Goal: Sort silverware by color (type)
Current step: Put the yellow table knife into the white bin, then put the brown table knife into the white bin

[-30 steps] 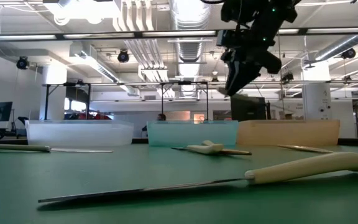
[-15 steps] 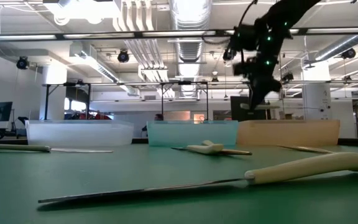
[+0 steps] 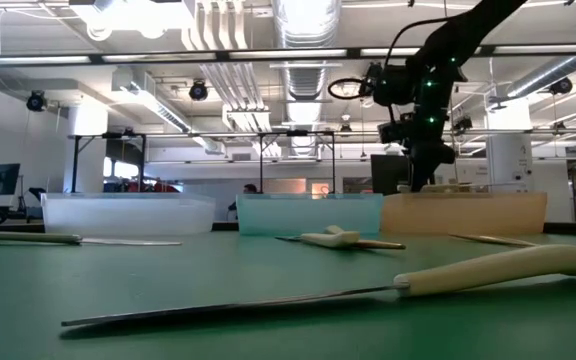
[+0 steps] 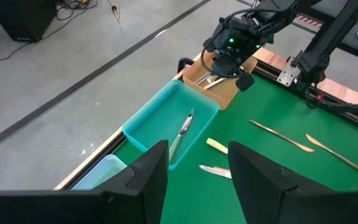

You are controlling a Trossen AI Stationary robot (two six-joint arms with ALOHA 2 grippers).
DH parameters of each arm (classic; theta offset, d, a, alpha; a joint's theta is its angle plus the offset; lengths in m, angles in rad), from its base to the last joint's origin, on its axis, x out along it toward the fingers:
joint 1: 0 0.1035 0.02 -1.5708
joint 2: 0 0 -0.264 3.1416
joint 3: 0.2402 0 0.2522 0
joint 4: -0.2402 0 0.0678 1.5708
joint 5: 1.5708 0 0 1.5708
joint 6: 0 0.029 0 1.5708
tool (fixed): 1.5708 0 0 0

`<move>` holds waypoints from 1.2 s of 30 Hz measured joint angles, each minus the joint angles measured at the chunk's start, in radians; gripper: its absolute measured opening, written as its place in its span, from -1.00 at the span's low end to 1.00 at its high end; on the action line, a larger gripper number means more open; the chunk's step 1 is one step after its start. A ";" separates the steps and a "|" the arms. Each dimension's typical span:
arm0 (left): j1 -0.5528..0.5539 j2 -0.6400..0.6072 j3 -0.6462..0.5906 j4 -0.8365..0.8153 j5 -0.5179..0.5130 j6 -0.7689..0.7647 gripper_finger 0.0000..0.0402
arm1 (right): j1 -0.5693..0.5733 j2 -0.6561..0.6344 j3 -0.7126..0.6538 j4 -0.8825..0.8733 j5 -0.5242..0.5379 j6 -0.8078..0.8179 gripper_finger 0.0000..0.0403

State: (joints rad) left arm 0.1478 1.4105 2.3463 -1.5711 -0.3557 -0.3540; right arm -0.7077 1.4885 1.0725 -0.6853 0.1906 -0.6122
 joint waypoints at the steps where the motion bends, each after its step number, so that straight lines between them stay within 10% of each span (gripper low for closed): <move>1: 0.000 0.000 0.000 0.000 0.000 -0.004 -0.25 | -0.001 0.000 0.000 -0.003 -0.012 0.001 -0.68; 8: 0.000 0.000 0.000 0.000 0.000 -0.005 -0.25 | -0.002 -0.002 0.000 -0.005 -0.060 0.125 -0.66; 16: 0.000 0.000 0.000 0.000 0.000 -0.006 -0.25 | 0.002 -0.073 0.001 -0.080 -0.073 0.377 -0.02; 23: 0.000 -0.001 0.000 0.000 0.000 -0.030 -0.25 | 0.036 -0.198 -0.002 -0.388 -0.355 0.805 0.01; 36: 0.000 -0.027 0.000 0.000 0.034 0.051 -0.25 | 0.638 -0.406 -0.169 -0.454 -0.371 1.632 -0.23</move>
State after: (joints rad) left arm 0.1478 1.3833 2.3463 -1.5710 -0.3222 -0.3029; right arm -0.0698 1.0825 0.9037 -1.1396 -0.1800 1.0201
